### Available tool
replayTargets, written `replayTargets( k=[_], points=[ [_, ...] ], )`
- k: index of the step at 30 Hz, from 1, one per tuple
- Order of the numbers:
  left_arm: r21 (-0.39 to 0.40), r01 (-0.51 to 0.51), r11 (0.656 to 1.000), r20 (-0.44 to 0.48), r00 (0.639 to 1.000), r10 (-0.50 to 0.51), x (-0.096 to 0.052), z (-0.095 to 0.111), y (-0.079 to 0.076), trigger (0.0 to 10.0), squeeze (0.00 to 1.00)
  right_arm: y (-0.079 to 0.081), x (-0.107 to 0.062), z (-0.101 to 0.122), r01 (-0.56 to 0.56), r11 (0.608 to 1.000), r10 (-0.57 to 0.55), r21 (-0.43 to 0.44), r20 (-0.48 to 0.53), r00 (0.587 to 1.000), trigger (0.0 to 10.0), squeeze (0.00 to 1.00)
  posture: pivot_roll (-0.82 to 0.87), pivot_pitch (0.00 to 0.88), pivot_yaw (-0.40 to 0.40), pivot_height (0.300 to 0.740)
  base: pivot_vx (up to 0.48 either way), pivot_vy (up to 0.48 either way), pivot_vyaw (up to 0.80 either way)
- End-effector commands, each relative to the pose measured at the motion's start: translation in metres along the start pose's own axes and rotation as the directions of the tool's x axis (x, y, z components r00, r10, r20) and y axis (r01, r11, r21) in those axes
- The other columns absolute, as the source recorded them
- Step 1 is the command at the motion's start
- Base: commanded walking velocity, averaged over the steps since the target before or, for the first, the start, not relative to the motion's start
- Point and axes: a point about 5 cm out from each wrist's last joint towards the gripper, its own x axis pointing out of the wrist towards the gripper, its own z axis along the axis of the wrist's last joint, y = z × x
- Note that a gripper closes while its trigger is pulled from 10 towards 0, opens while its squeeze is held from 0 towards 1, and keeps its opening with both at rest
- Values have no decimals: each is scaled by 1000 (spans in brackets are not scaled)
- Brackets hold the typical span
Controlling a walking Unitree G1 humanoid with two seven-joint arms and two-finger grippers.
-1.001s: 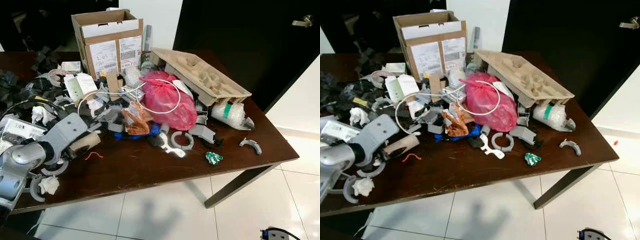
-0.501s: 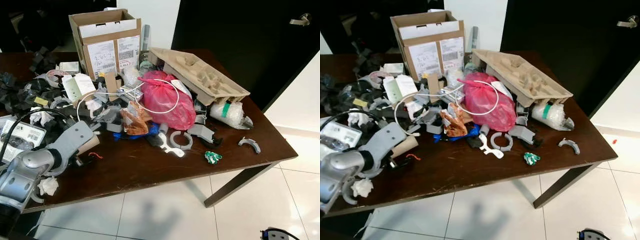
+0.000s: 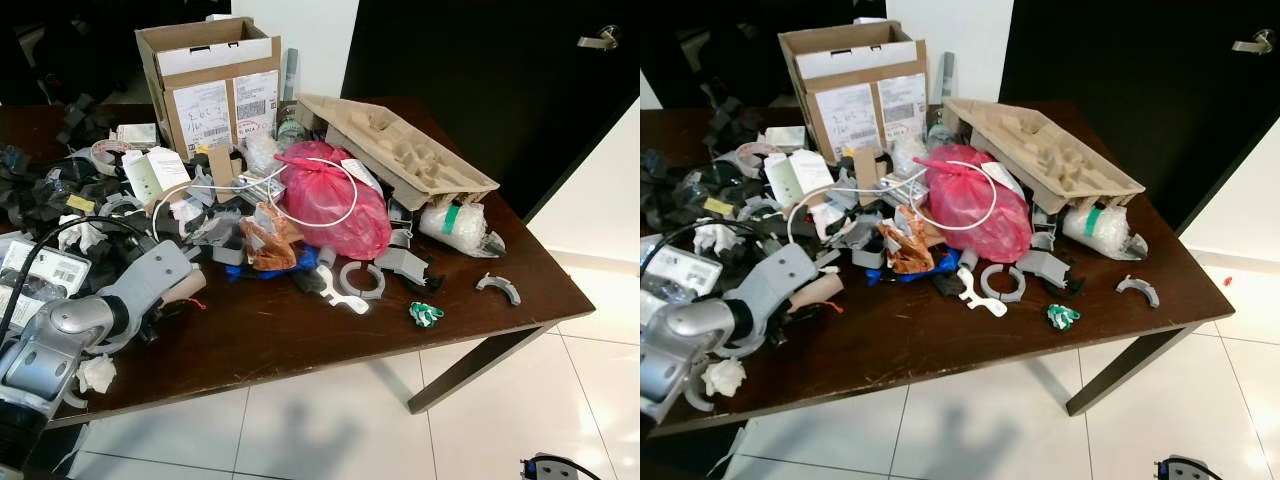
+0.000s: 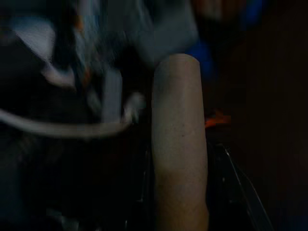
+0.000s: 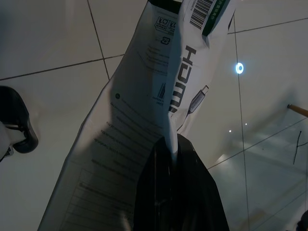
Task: Picking trash to rubbish bin
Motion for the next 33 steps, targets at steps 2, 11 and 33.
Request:
replayTargets(
  k=[2, 11, 33],
  points=[
    [-42, -16, 999, 207, 978, 24, 1, 32, 2, 5686, 0, -5, 0, -4, 12, 1000, -12, -4, -18, 1000, 0, 0, 158, 124, -76, 740, 0, 0, 0],
    [-149, 137, 979, 581, 814, -26, -12, 88, -11, 10000, 0, -5, 0, -1, 11, 1000, -11, 2, -12, 1000, 0, 0, 157, 122, -77, 740, 0, 0, 0],
    [-378, 517, 768, 619, 758, -206, 26, 51, -105, 10000, 0, -3, 1, 5, 17, 999, -16, 40, -21, 1000, 10000, 0, 157, 105, -84, 740, 0, 0, -63]
  ],
)
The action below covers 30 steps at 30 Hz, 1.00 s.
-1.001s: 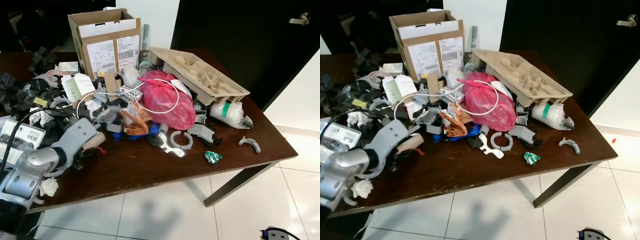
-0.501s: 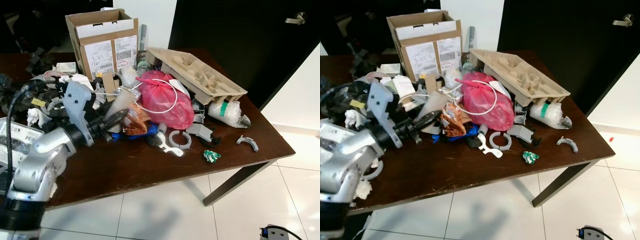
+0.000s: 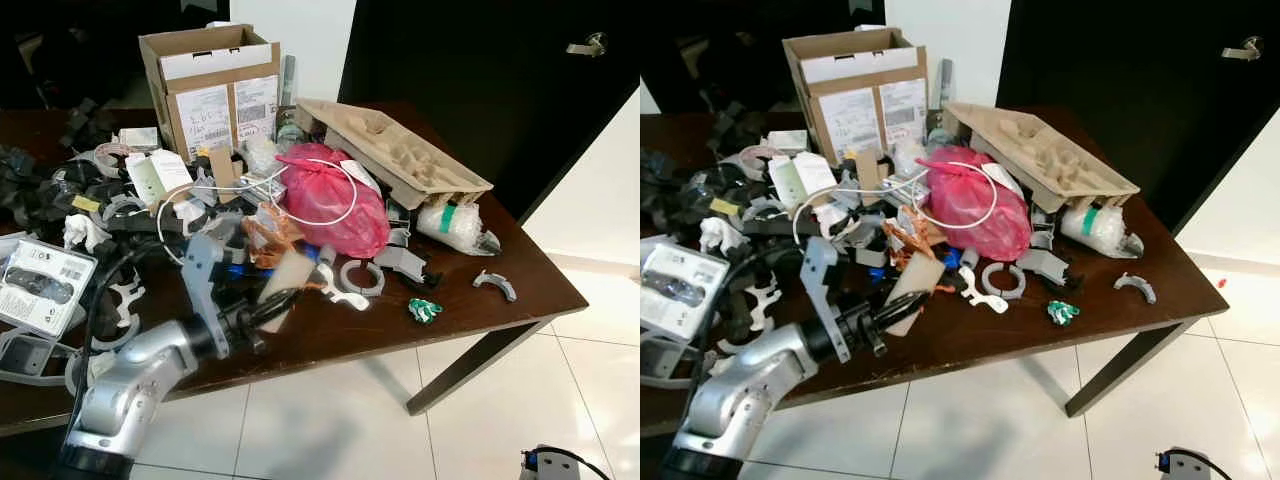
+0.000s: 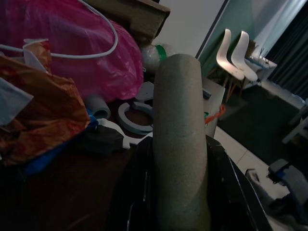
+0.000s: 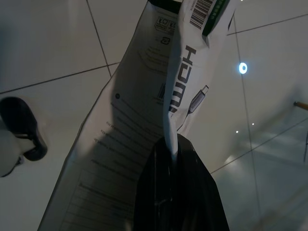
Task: Picking trash to rubbish bin
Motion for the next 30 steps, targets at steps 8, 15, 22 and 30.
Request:
replayTargets(
  k=[8, 15, 22, 30],
  points=[
    [-56, 36, 998, -51, 998, -39, 7, -25, -10, 10000, 0, -4, 0, -6, 10, 1000, -10, -1, -29, 1000, 10000, 0, 161, 107, -81, 740, 0, 0, -787],
    [-75, 58, 996, -92, 994, -64, 7, -39, -15, 10000, 0, -1, 0, -4, 6, 1000, -6, -1, -25, 1000, 10000, 0, 160, 108, -81, 740, 0, 0, -800],
    [-78, 68, 995, -114, 991, -76, 8, -48, -16, 10000, 0, -1, 0, -4, 9, 1000, -9, -2, -26, 1000, 10000, 0, 152, 109, -79, 740, 0, 0, -800],
    [-63, 55, 997, -119, 991, -62, 8, -50, -13, 10000, 0, -3, 0, 0, 28, 1000, -28, 10, -6, 1000, 10000, 0, 149, 110, -76, 740, 0, 0, -800]
  ],
)
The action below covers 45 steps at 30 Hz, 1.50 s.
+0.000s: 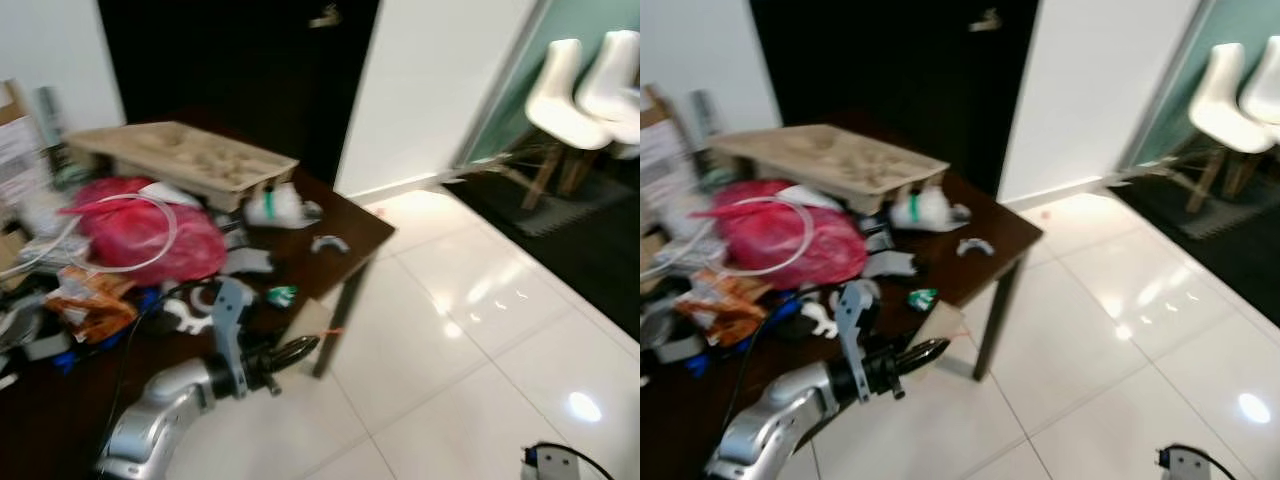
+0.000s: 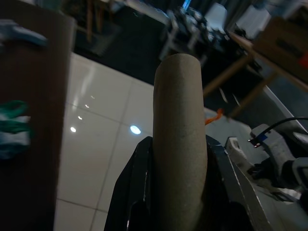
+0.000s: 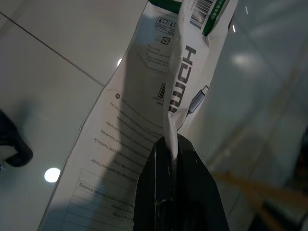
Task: Picking trash to rubbish bin
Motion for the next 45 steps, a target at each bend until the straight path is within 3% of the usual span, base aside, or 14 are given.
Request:
replayTargets(
  k=[1, 14, 19, 20, 22, 23, 24, 25, 27, 32, 34, 38, 40, 45],
  points=[
    [1, 7, 1000, -8, 1000, -7, 3, -4, -1, 10000, 0, -5, 1, 9, 27, 999, -28, 34, 31, 999, 10000, 0, 147, 111, -73, 740, 0, 0, -800],
    [32, -13, 999, 13, 1000, 13, 6, 3, 7, 10000, 0, -5, 0, 102, -43, 982, -17, 184, 315, 949, 10000, 0, 132, 102, -64, 740, 0, 0, -800],
    [45, -57, 997, 49, 997, 54, 7, 7, 12, 10000, 0, 6, -11, 149, -243, 923, 70, 299, 490, 869, 10000, 0, 131, 100, -67, 740, 0, 0, -800],
    [53, -91, 994, 78, 993, 87, 8, 12, 15, 10000, 0, 17, -18, 167, -385, 874, 159, 296, 575, 803, 10000, 0, 128, 104, -68, 740, 0, 0, -800],
    [52, -123, 991, 106, 987, 117, 8, 16, 19, 10000, 0, 29, -25, 180, -501, 830, 252, 245, 637, 729, 10000, 0, 127, 104, -68, 740, 0, 0, -800],
    [52, -123, 991, 106, 987, 117, 8, 16, 19, 10000, 0, 29, -25, 180, -501, 830, 252, 245, 637, 729, 10000, 0, 127, 104, -68, 740, 0, 0, -800],
    [54, -140, 989, 119, 984, 133, 8, 18, 21, 10000, 0, 38, -31, 188, -560, 808, 314, 181, 673, 670, 10000, 0, 124, 107, -67, 740, 0, 0, -800],
    [54, -140, 989, 119, 984, 133, 8, 18, 21, 10000, 0, 38, -31, 188, -560, 808, 314, 181, 673, 670, 10000, 0, 124, 107, -67, 740, 0, 0, -800],
    [65, -191, 979, 148, 972, 180, 8, 22, 26, 10000, 0, 61, -47, 206, -653, 757, 449, -1, 727, 520, 10000, 0, 113, 110, -61, 740, 0, 0, 0],
    [69, -256, 964, 182, 953, 240, 9, 27, 33, 10000, 0, 78, -58, 213, -691, 712, 538, -125, 729, 423, 10000, 0, 109, 113, -61, 740, 0, 0, 0],
    [81, -319, 944, 223, 929, 295, 10, 35, 41, 10000, 0, 97, -69, 216, -708, 661, 623, -248, 707, 334, 10000, 0, 108, 114, -62, 740, 0, 0, -400],
    [93, -395, 914, 278, 892, 358, 11, 46, 50, 10000, 0, 115, -78, 216, -700, 630, 677, -335, 678, 285, 10000, 0, 108, 114, -62, 740, 0, 0, -800],
    [105, -384, 917, 280, 896, 343, 13, 48, 50, 10000, 0, 131, -84, 211, -711, 592, 715, -379, 654, 246, 10000, 0, 103, 107, -64, 740, 0, 0, -800],
    [107, -380, 919, 292, 895, 336, 16, 50, 50, 10000, 0, 145, -93, 209, -731, 552, 735, -402, 649, 198, 10000, 0, 98, 105, -62, 740, 0, 0, -800]
  ],
)
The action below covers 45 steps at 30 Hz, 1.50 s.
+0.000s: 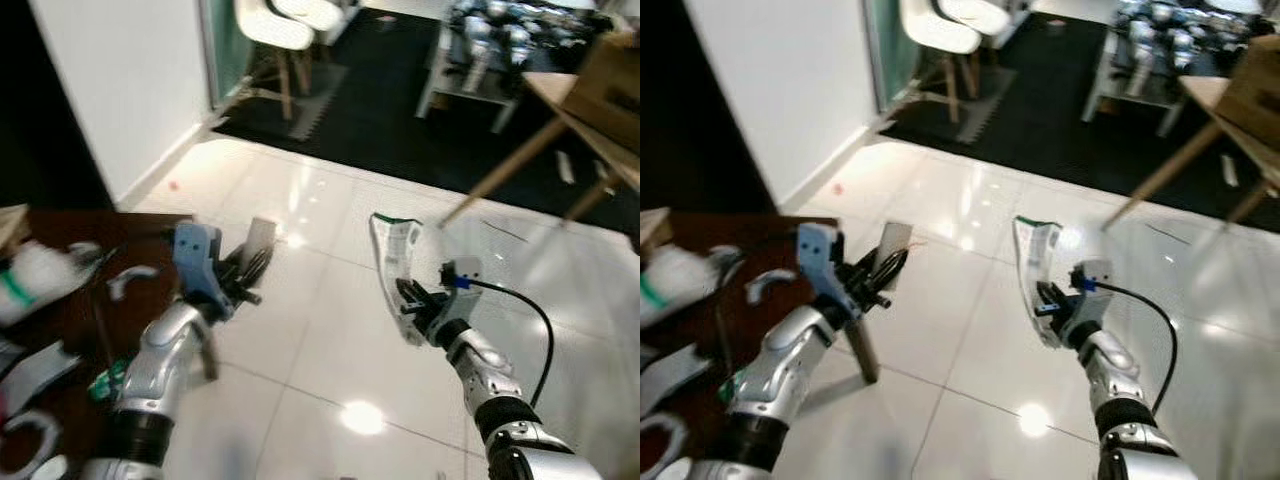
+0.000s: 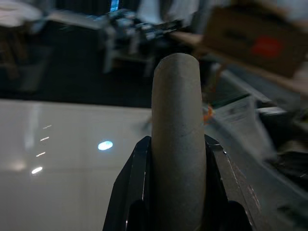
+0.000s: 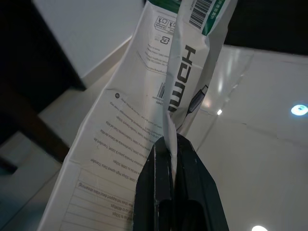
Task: Picking trash to rubbish bin
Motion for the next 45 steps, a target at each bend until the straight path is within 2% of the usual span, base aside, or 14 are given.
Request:
replayTargets(
  k=[1, 11, 16, 22, 25, 32, 37, 45],
  points=[
    [-15, -15, 1000, -19, 1000, 15, -4, -8, 2, 10000, 0, 8, 2, -1, -31, 1000, 31, 0, 18, 999, 10000, 0, 98, 105, -62, 740, 0, 0, -800],
    [-14, -60, 998, -34, 998, 60, -2, -18, 4, 10000, 0, 19, 3, -6, -44, 999, 44, 5, 21, 999, 10000, 0, 78, 101, -60, 740, 0, 0, -800],
    [-15, -101, 995, -45, 994, 101, -3, -20, 8, 10000, 0, 22, 4, -6, -51, 999, 51, 7, 24, 998, 10000, 0, 79, 103, -59, 740, 0, 0, -800],
    [-13, -151, 988, -17, 988, 151, -4, -16, 17, 10000, 0, 23, 4, -2, -55, 998, 55, -8, 43, 998, 10000, 0, 78, 105, -59, 740, 0, 0, -800],
    [-3, -197, 980, 4, 980, 197, -6, -12, 24, 10000, 0, 21, 7, 7, -56, 998, 58, -23, 78, 995, 10000, 0, 74, 106, -60, 740, 0, 0, 0],
    [4, -245, 970, 11, 970, 244, -8, -12, 31, 10000, 0, 24, 11, 16, -74, 997, 76, -29, 110, 991, 10000, 0, 62, 108, -60, 740, 0, 0, 0],
    [-6, -244, 970, 18, 970, 244, -7, -12, 32, 10000, 0, 26, 12, 20, -83, 996, 87, -32, 121, 989, 10000, 0, 56, 104, -63, 740, 0, 0, 0],
    [-11, -235, 972, 34, 971, 235, -3, -12, 30, 10000, 0, 26, 14, 25, -89, 995, 93, -36, 129, 987, 10000, 0, 56, 93, -71, 740, 311, 0, 0]
  ],
)
